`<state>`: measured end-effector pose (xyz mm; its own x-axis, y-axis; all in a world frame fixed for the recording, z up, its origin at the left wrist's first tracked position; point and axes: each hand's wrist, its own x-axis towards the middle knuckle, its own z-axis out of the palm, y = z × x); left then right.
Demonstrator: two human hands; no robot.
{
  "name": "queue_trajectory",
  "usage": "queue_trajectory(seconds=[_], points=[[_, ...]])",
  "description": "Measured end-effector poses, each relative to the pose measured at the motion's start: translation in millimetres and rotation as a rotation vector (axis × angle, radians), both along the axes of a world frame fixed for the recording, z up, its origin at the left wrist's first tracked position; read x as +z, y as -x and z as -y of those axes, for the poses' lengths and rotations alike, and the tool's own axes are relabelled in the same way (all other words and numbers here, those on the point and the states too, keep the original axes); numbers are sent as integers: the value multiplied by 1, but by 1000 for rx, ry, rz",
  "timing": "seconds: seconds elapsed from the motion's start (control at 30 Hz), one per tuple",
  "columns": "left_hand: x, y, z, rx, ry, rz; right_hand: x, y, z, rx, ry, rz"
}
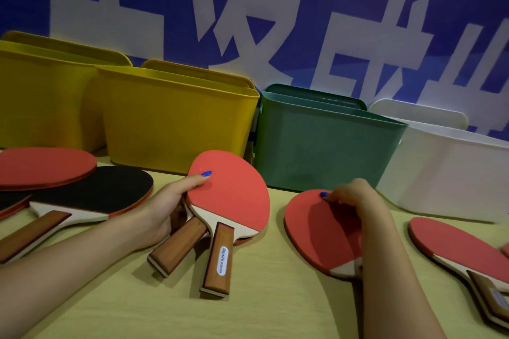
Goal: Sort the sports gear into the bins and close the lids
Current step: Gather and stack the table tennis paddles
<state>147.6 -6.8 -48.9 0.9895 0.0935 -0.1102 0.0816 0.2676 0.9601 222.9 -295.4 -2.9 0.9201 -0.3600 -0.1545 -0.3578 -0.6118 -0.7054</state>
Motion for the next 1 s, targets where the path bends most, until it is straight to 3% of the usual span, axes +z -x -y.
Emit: queue_trajectory(seconds=[0.1,0.3,0.47,0.57,0.63,0.87,1.0], points=[[1,2,1,12,8,-17,23,15,-3,72,-40,111],[3,6,2,-39,-62,14,52,44,-17,266,-472,412],[4,7,1,-53,-76,23,52,32,-22,209,-991,452],[2,4,2,-5,-44,24,45,25,-37,97,-967,502],[2,4,2,-22,-56,36,37,24,-51,58,-925,455],[2,0,-4,-112,23,37,12,16,-68,47,-1122,101],[0,-1,-6,-93,-2,15,11,13,-68,-21,-1282,90]])
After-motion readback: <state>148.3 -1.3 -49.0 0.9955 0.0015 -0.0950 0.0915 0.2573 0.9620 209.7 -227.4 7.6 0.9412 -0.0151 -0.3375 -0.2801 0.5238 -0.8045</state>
